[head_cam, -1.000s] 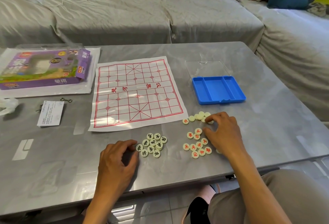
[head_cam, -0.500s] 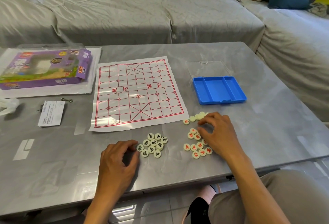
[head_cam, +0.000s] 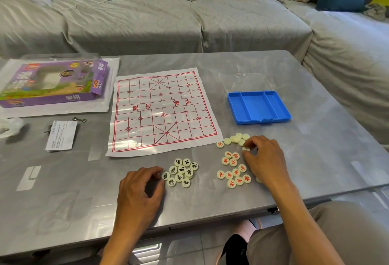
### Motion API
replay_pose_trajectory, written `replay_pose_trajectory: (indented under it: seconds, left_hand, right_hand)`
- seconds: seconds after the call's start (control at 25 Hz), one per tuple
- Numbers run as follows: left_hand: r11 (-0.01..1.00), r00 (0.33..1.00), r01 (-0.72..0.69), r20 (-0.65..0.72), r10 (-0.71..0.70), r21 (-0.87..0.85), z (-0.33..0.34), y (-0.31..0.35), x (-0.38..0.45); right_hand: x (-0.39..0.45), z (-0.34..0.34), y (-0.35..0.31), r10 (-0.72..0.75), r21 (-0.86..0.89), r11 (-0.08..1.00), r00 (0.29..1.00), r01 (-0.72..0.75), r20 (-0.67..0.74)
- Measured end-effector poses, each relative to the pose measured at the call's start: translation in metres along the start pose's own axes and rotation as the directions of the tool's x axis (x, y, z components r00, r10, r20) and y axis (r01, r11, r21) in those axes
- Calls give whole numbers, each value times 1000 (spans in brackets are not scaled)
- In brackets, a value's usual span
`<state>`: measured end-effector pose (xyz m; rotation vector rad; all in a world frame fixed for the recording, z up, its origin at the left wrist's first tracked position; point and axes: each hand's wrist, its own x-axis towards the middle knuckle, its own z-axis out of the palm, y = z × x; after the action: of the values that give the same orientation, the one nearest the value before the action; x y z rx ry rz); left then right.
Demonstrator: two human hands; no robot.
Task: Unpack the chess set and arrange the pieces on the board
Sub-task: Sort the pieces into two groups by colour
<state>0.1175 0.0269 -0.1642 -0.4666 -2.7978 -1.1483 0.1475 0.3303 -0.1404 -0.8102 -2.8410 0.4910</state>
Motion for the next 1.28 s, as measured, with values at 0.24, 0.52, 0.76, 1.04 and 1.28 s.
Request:
replay_pose_trajectory:
  seconds: [0.24,0.52,0.76,1.04,1.28]
  left_hand:
    - [1000,1000,-4,-1,4,-2,-1,0,0]
    - [1000,1000,-24,-13,24,-2,-1,1,0]
    - [1000,1000,-27,-11,27,-9,-1,0,0]
    - [999,999,-39,-9,39,-6,0,-1,0]
    - [999,999,-49,-23,49,-5,1,-2,0]
  right_hand:
    - [2,-1,4,81,180,981,996,-74,-31]
    - [1,-2,6,96,92,992,994,-90,-52]
    - [1,5,-5,19,27,999,999,-17,-43]
    - [0,0,-4,23,33,999,999,-24,29]
    - [-14,-15,-24,-27,185,982,999,30,-18]
